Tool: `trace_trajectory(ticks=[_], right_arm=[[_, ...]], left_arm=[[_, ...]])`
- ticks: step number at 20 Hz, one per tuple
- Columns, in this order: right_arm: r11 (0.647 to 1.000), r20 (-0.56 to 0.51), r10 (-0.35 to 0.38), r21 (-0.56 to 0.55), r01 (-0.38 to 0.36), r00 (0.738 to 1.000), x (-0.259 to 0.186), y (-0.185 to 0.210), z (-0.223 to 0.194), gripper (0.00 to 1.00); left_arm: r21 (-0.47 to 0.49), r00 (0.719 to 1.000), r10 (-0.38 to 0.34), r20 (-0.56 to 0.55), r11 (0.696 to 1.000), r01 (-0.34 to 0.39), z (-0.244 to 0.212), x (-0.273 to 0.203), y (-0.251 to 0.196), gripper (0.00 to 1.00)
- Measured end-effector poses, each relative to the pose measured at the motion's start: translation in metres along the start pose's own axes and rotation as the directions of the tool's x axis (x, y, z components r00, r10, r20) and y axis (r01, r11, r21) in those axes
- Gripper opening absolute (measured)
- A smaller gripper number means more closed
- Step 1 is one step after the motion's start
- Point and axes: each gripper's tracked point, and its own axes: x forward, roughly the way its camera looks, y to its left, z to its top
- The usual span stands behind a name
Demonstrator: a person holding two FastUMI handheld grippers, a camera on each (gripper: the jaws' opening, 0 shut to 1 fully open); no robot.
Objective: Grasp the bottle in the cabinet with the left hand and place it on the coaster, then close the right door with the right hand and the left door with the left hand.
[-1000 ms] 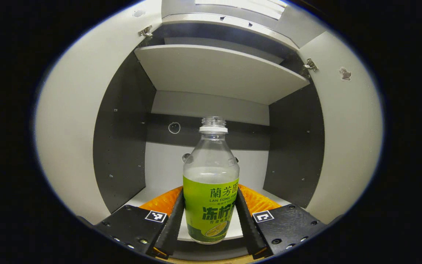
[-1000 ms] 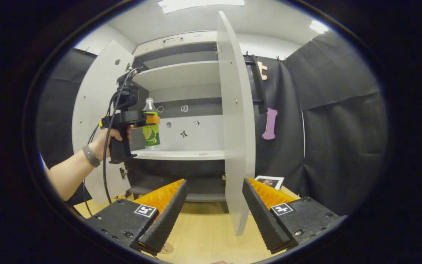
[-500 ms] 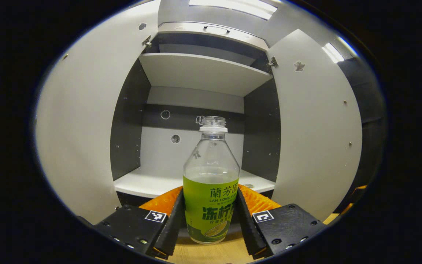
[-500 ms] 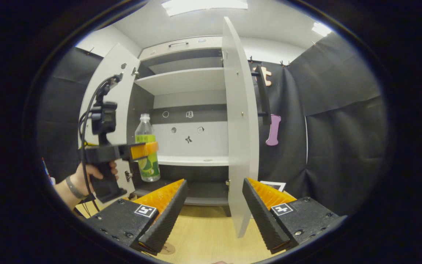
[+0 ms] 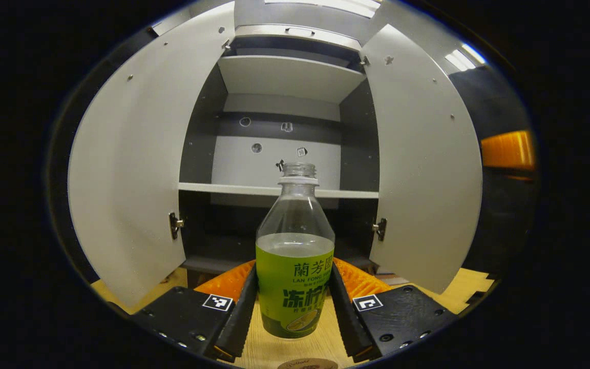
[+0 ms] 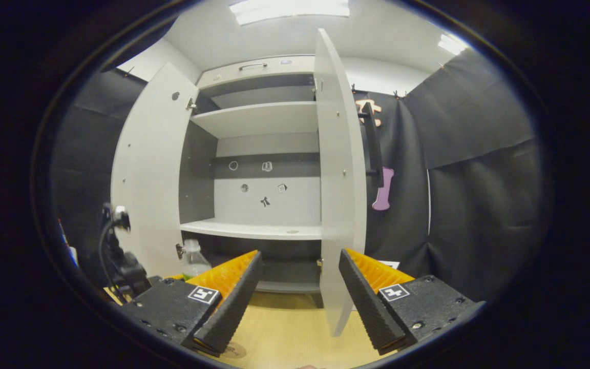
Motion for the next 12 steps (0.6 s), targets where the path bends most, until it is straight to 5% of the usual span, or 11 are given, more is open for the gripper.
trace_trajectory(ticks=[12], right_arm=[[1.000, -0.114, 0.016, -0.024, -0.019, 0.993, 0.009, 0.009, -0.023, 0.99]], left_arm=[[-0.006, 0.994, -0.072, -0.081, 0.997, 0.072, -0.101, -0.054, -0.041, 0.70]])
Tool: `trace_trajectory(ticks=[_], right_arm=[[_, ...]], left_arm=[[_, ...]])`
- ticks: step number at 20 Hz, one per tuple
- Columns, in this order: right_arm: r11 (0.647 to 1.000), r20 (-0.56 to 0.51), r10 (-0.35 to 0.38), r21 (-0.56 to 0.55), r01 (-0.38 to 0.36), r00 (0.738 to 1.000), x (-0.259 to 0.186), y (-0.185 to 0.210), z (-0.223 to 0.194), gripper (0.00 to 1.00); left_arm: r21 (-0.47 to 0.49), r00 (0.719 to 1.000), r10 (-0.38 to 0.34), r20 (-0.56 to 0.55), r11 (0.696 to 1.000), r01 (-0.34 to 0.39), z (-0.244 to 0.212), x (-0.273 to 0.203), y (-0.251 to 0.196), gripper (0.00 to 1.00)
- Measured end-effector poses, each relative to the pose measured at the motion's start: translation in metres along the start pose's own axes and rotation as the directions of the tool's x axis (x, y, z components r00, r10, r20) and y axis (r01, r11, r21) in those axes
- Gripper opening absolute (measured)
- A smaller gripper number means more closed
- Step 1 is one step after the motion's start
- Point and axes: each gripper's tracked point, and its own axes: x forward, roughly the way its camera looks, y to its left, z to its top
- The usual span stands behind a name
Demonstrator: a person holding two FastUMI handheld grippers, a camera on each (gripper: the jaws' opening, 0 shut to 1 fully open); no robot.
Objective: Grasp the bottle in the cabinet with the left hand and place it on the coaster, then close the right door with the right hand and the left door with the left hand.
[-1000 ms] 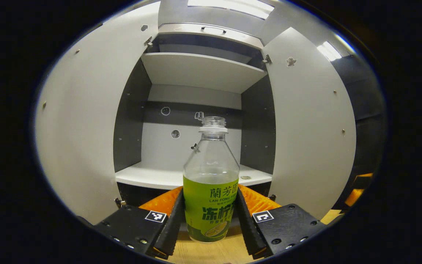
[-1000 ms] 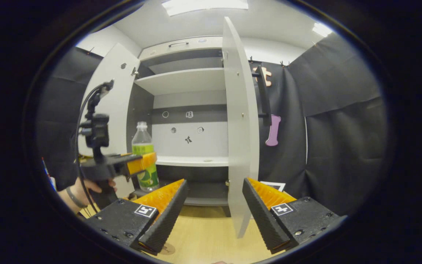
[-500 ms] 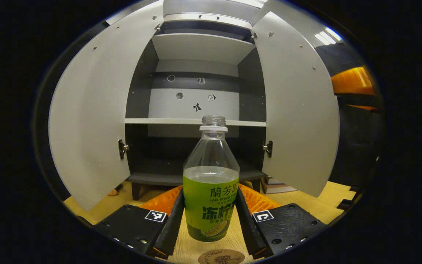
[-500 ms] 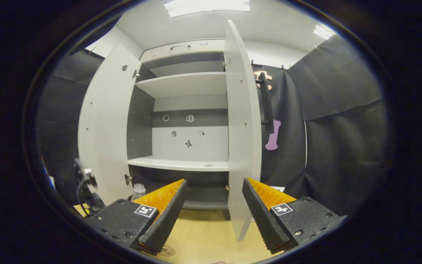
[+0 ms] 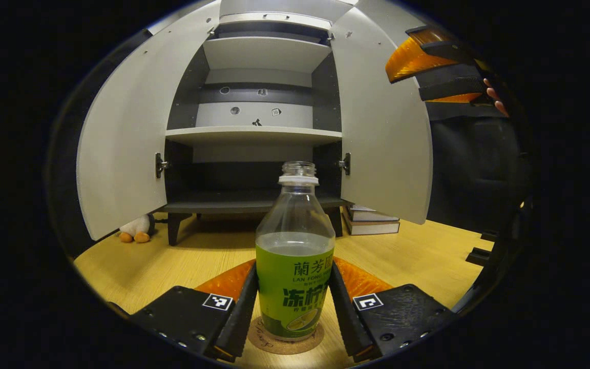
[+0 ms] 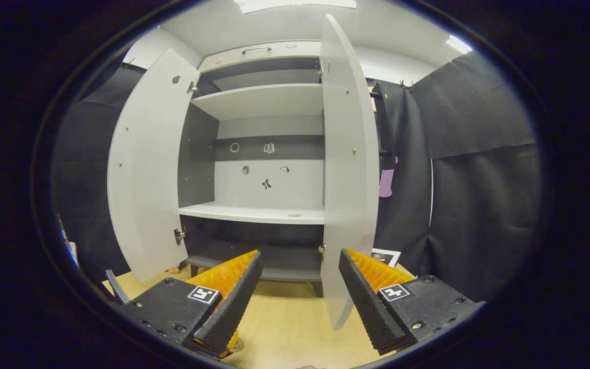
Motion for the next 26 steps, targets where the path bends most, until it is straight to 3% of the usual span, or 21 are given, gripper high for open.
trace_trajectory(ticks=[1, 2, 5, 6, 9, 10, 12, 14, 15, 20, 22, 23, 25, 26], right_arm=[[1.000, -0.004, 0.003, 0.001, -0.003, 1.000, 0.000, 0.002, -0.001, 0.94], [1.000, -0.007, 0.008, 0.003, -0.008, 1.000, 0.001, 0.004, -0.002, 0.99], [1.000, -0.028, 0.019, 0.014, -0.019, 0.999, 0.003, 0.008, -0.007, 0.99], [1.000, -0.030, 0.019, 0.019, -0.019, 0.999, 0.004, 0.008, -0.008, 0.94], [1.000, -0.027, 0.015, 0.022, -0.014, 1.000, 0.008, 0.006, -0.008, 0.94], [1.000, -0.039, 0.019, 0.021, -0.018, 0.999, 0.009, 0.006, -0.013, 0.99], [0.999, -0.056, 0.020, 0.030, -0.018, 0.998, 0.010, 0.005, -0.019, 0.99], [0.999, -0.063, 0.016, 0.032, -0.014, 0.998, 0.011, 0.004, -0.022, 0.96], [0.999, -0.063, 0.016, 0.028, -0.014, 0.998, 0.010, 0.003, -0.022, 0.94], [0.999, -0.035, 0.015, 0.030, -0.014, 0.999, 0.004, 0.001, -0.017, 0.94], [0.999, -0.020, 0.008, 0.036, -0.007, 1.000, 0.000, -0.002, -0.016, 0.99], [0.999, -0.010, 0.001, 0.040, 0.000, 1.000, -0.002, -0.004, -0.015, 0.94], [0.998, 0.037, -0.009, 0.060, 0.006, 0.999, -0.009, -0.009, -0.008, 0.94], [0.998, 0.055, -0.016, 0.070, 0.012, 0.998, -0.012, -0.013, -0.006, 0.99]], left_arm=[[-0.005, 1.000, 0.005, 0.022, 1.000, -0.005, 0.003, -0.002, 0.002, 0.70], [0.001, 0.999, 0.012, 0.031, 1.000, -0.012, 0.001, -0.003, 0.004, 0.70], [0.011, 0.999, 0.022, 0.043, 1.000, -0.022, 0.000, -0.005, 0.008, 0.70], [0.004, 0.999, 0.012, 0.040, 1.000, -0.013, -0.001, -0.005, 0.007, 0.71], [-0.001, 0.999, 0.007, 0.036, 1.000, -0.007, 0.001, -0.007, 0.009, 0.75], [0.002, 0.999, 0.008, 0.037, 1.000, -0.008, 0.003, -0.007, 0.011, 0.80], [0.007, 1.000, 0.008, 0.025, 1.000, -0.008, 0.003, -0.007, 0.010, 0.77], [0.005, 1.000, 0.005, 0.024, 1.000, -0.005, 0.008, -0.008, 0.010, 0.95], [0.001, 1.000, 0.001, 0.031, 1.000, -0.001, 0.013, -0.011, 0.011, 0.97], [-0.004, 0.994, -0.004, 0.107, 1.000, 0.005, 0.067, -0.025, 0.012, 0.97], [-0.001, 0.991, 0.000, 0.134, 1.000, 0.000, 0.098, -0.031, 0.015, 0.96], [-0.006, 0.989, -0.002, 0.150, 1.000, 0.003, 0.116, -0.035, 0.015, 0.96], [-0.037, 0.985, -0.026, 0.171, 0.999, 0.033, 0.150, -0.039, 0.011, 0.99], [-0.056, 0.983, -0.026, 0.184, 0.998, 0.037, 0.167, -0.041, 0.011, 0.95]])
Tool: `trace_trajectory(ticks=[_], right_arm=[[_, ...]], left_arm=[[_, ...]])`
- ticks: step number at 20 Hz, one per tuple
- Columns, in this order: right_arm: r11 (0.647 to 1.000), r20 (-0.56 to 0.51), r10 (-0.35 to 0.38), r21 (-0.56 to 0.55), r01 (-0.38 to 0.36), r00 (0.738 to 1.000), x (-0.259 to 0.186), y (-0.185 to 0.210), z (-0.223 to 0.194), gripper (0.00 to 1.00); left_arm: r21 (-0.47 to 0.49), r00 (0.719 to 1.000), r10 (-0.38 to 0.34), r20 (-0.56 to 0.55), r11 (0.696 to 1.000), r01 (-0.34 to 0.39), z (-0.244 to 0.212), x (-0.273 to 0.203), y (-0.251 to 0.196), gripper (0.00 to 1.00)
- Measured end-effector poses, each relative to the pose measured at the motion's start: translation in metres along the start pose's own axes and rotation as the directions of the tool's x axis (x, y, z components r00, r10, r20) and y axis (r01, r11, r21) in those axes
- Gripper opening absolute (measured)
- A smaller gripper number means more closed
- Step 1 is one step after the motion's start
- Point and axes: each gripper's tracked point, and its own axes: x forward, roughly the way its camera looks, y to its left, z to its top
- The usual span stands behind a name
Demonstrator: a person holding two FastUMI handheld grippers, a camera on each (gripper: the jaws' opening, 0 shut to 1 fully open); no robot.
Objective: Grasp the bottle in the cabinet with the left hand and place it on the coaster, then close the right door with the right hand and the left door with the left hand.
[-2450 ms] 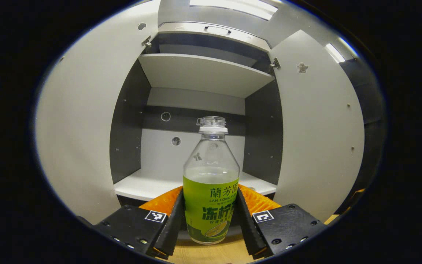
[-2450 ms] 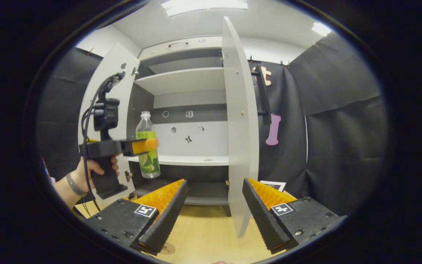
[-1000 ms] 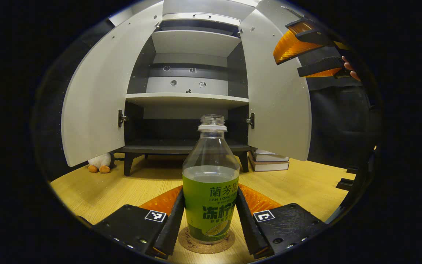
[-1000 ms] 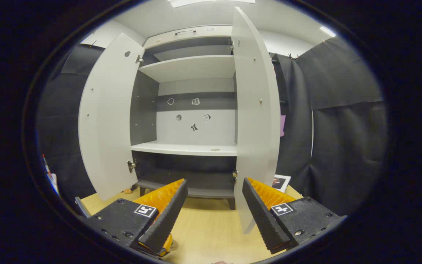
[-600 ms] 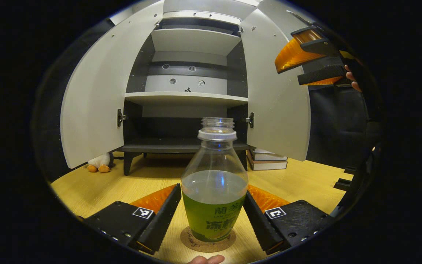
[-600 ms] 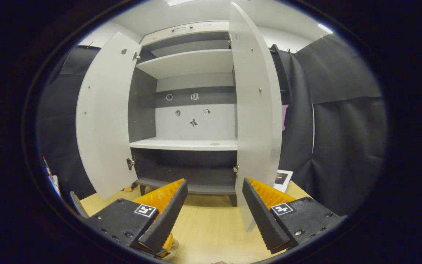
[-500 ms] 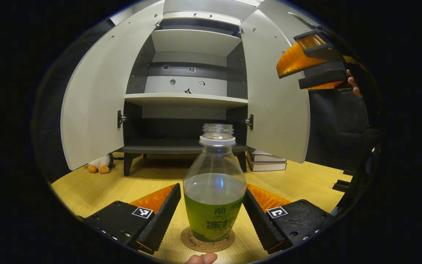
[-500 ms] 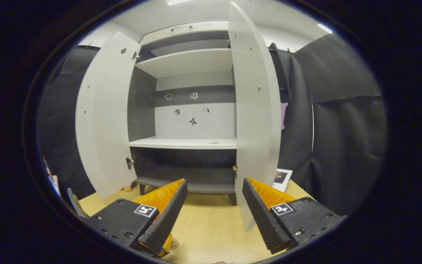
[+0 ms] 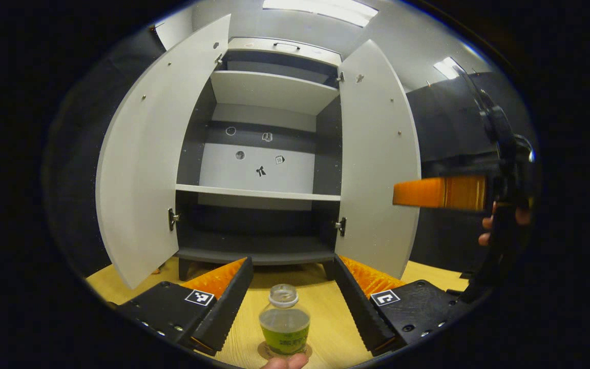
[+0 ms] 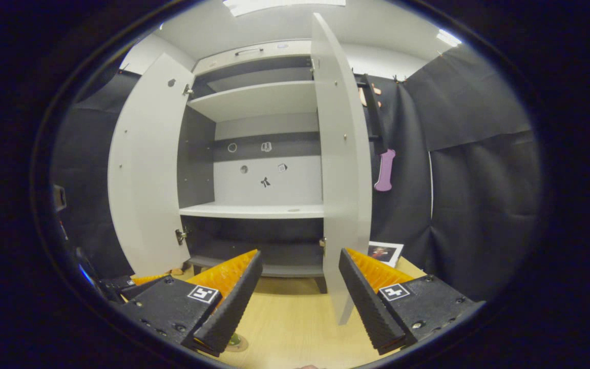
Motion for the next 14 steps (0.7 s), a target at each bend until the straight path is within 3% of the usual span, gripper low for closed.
trace_trajectory(ticks=[4, 7, 8, 9, 12, 13, 14], right_arm=[[0.998, 0.044, -0.049, 0.032, 0.048, 0.998, -0.009, -0.030, 0.008, 0.94], [0.990, 0.025, -0.130, 0.058, 0.129, 0.991, -0.012, -0.067, -0.001, 0.99], [0.987, 0.040, -0.156, 0.056, 0.153, 0.987, -0.014, -0.078, 0.007, 0.99], [0.985, 0.059, -0.171, 0.041, 0.169, 0.983, -0.013, -0.091, 0.017, 0.94], [0.976, 0.108, -0.204, -0.057, 0.211, 0.973, -0.006, -0.132, 0.062, 0.99], [0.973, 0.125, -0.210, -0.071, 0.220, 0.970, -0.001, -0.141, 0.082, 0.94], [0.970, 0.136, -0.223, -0.068, 0.233, 0.965, 0.005, -0.149, 0.101, 0.99]], left_arm=[[-0.006, 0.997, 0.072, -0.007, 0.997, -0.072, 0.036, 0.004, 0.011, 0.95], [0.041, 0.995, 0.101, 0.005, 0.994, -0.101, 0.046, 0.006, 0.018, 0.95], [0.044, 0.996, 0.091, 0.001, 0.995, -0.091, 0.044, 0.005, 0.016, 0.90], [0.047, 0.996, 0.084, -0.006, 0.995, -0.083, 0.041, 0.004, 0.015, 0.95], [0.050, 0.994, 0.109, -0.023, 0.993, -0.108, 0.036, 0.003, 0.021, 0.95], [0.046, 0.993, 0.117, -0.029, 0.992, -0.116, 0.034, 0.001, 0.024, 0.90], [0.043, 0.991, 0.128, -0.033, 0.991, -0.127, 0.032, -0.001, 0.025, 0.95]])
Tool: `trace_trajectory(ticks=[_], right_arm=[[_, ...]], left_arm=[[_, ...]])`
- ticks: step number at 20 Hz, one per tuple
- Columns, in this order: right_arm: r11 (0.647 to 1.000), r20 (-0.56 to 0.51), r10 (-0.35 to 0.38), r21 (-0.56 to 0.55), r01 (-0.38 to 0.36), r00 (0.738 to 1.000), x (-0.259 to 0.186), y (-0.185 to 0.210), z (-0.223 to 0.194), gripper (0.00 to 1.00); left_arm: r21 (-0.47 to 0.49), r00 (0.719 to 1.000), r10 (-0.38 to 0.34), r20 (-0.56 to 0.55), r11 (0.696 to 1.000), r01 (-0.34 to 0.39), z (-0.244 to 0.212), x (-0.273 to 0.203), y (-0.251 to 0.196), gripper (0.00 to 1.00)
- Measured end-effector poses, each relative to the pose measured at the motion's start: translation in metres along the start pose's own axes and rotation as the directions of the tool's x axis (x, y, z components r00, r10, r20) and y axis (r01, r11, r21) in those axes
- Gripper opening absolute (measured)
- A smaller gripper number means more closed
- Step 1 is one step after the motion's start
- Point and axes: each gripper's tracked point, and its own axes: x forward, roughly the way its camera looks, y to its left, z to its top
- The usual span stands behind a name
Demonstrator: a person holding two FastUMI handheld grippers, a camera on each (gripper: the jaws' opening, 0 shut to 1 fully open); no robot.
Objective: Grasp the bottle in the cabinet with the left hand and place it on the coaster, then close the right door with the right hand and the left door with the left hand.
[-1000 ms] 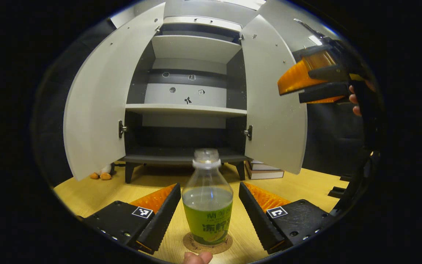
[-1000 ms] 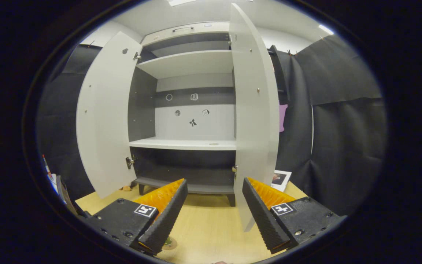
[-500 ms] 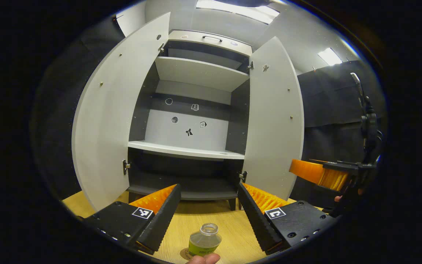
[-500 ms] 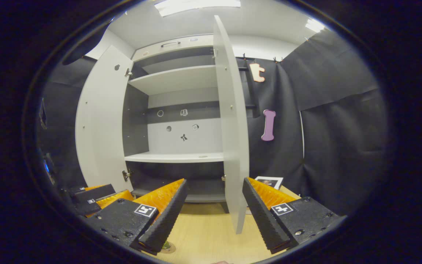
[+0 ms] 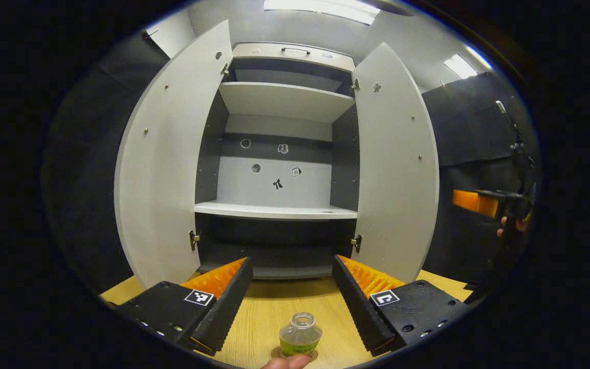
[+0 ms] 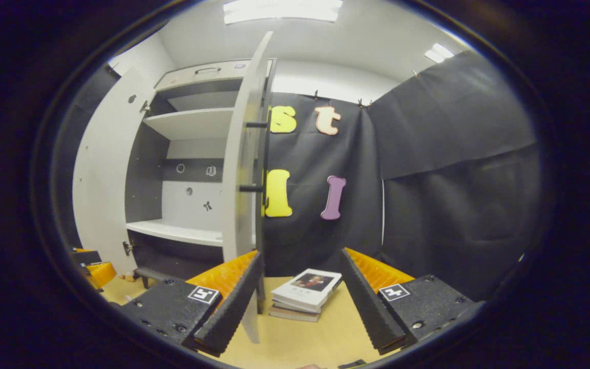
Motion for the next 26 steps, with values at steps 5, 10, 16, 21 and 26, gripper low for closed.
trace_trajectory(ticks=[5, 10, 16, 21, 26], right_arm=[[0.993, 0.018, 0.009, 0.118, -0.011, 1.000, 0.046, -0.001, 0.061, 0.99], [0.995, 0.045, 0.017, 0.097, -0.022, 0.999, 0.060, 0.006, 0.070, 0.98], [0.996, 0.046, -0.038, 0.077, 0.035, 0.998, 0.057, 0.011, 0.076, 0.98], [1.000, 0.043, 0.005, 0.023, -0.006, 0.999, 0.043, 0.049, 0.079, 0.98], [0.994, 0.040, 0.109, -0.024, -0.108, 0.993, 0.039, 0.116, 0.080, 0.93]], left_arm=[[0.010, 0.997, 0.070, -0.024, 0.998, -0.070, -0.010, -0.008, 0.017, 0.95], [0.012, 0.995, 0.101, -0.012, 0.995, -0.101, -0.007, -0.012, 0.027, 0.95], [0.002, 0.993, 0.120, -0.004, 0.993, -0.120, -0.005, -0.009, 0.037, 0.95], [0.001, 0.994, 0.105, 0.011, 0.994, -0.105, 0.001, -0.008, 0.037, 0.95], [-0.034, 0.991, 0.128, 0.039, 0.991, -0.126, 0.009, -0.011, 0.043, 0.95]])
